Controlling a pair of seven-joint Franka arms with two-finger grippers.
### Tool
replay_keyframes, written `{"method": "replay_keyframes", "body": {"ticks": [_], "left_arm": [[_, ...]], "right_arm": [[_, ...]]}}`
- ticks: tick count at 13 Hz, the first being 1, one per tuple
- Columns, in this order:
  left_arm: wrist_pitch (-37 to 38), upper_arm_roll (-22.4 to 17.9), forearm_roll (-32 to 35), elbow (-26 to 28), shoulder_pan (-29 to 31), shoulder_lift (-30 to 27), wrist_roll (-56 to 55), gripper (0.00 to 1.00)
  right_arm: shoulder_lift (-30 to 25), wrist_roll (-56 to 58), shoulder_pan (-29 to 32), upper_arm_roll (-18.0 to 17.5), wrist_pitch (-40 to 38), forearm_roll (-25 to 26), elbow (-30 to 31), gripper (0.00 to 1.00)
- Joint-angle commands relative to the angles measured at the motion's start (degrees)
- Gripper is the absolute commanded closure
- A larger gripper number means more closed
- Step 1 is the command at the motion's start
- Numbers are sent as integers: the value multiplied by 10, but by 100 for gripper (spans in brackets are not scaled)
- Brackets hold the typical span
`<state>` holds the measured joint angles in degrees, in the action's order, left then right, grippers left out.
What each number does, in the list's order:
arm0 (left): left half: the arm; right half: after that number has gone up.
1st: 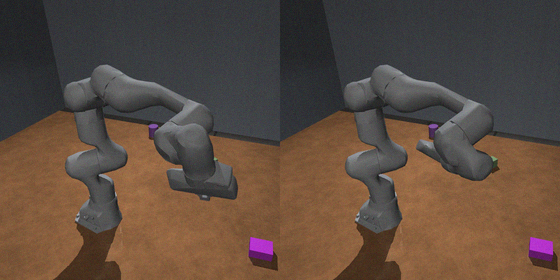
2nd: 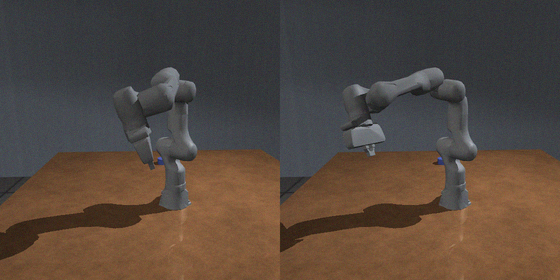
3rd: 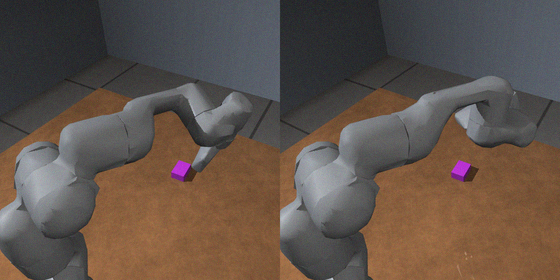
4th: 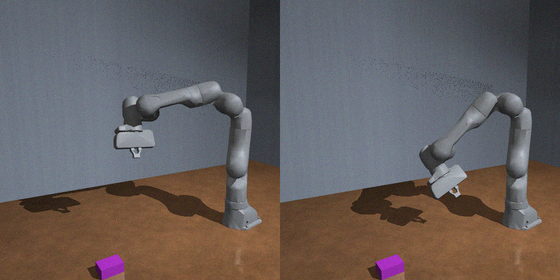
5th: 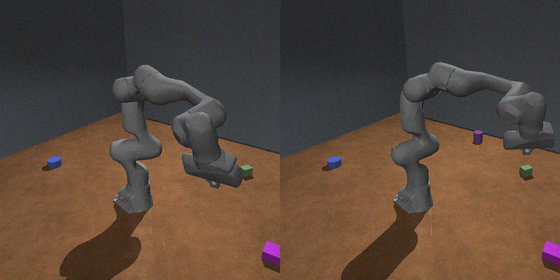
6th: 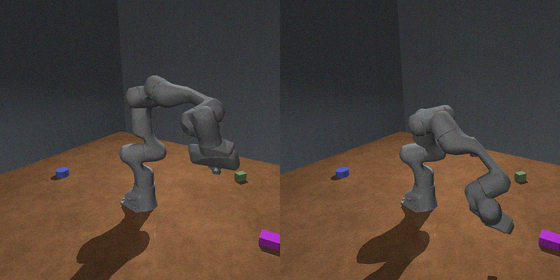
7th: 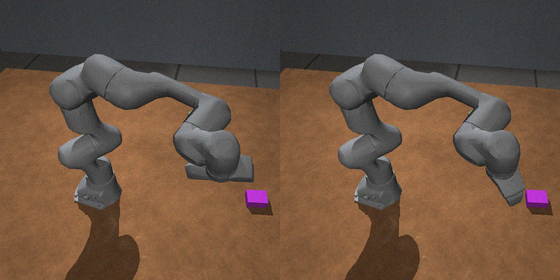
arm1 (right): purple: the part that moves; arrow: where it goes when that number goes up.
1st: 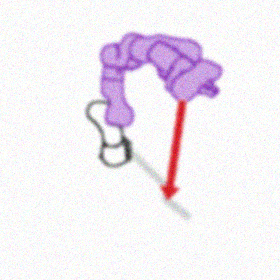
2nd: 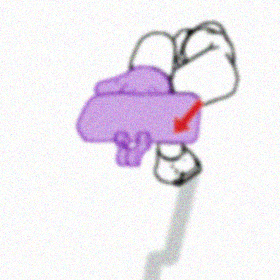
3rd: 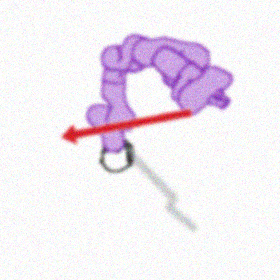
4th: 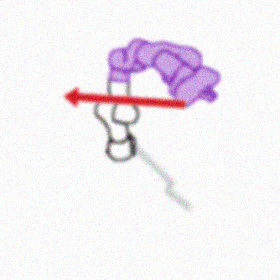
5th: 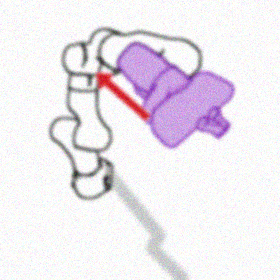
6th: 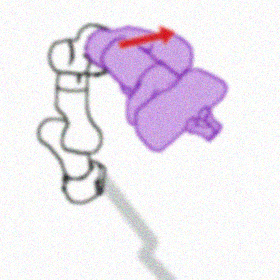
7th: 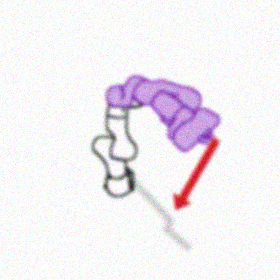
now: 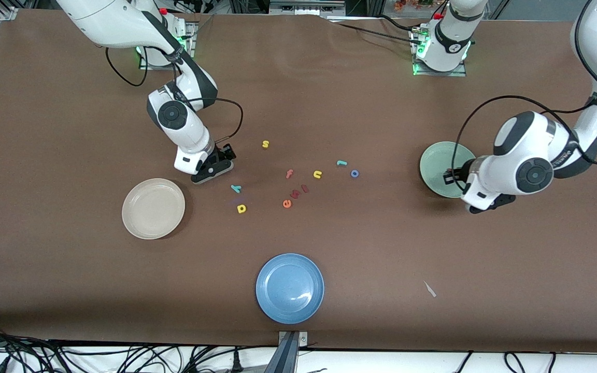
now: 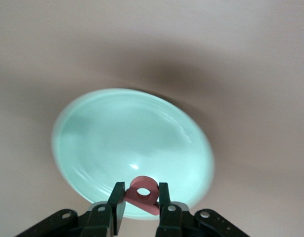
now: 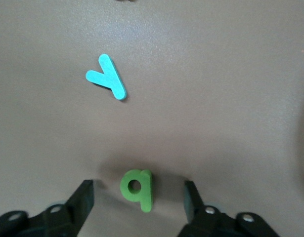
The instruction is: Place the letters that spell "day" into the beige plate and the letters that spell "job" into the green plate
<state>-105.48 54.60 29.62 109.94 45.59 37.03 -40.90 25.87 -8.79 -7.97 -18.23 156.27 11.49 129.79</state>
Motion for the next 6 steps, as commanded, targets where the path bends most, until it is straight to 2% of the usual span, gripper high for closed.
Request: {"method": "replay_keyframes", "body": {"ticks": [1,3,4,5,6], "left_arm": [[-5,-13,73,8,-3,38,12,100],[-5,-21,104,15,0,55,12,99],[-6,-27,115,19,1,57,12,92],[-7,-28,115,19,1,57,12,67],[-6,-28,115,18,0,56,12,21]], "right_arm": [[1,-13,2,-3,15,11,7,34],[1,-13,2,-2,15,11,7,48],[1,-13,2,-3,15,12,7,54],[0,-13,2,-3,15,11,7,57],[0,-13,2,-3,15,11,7,61]]}}
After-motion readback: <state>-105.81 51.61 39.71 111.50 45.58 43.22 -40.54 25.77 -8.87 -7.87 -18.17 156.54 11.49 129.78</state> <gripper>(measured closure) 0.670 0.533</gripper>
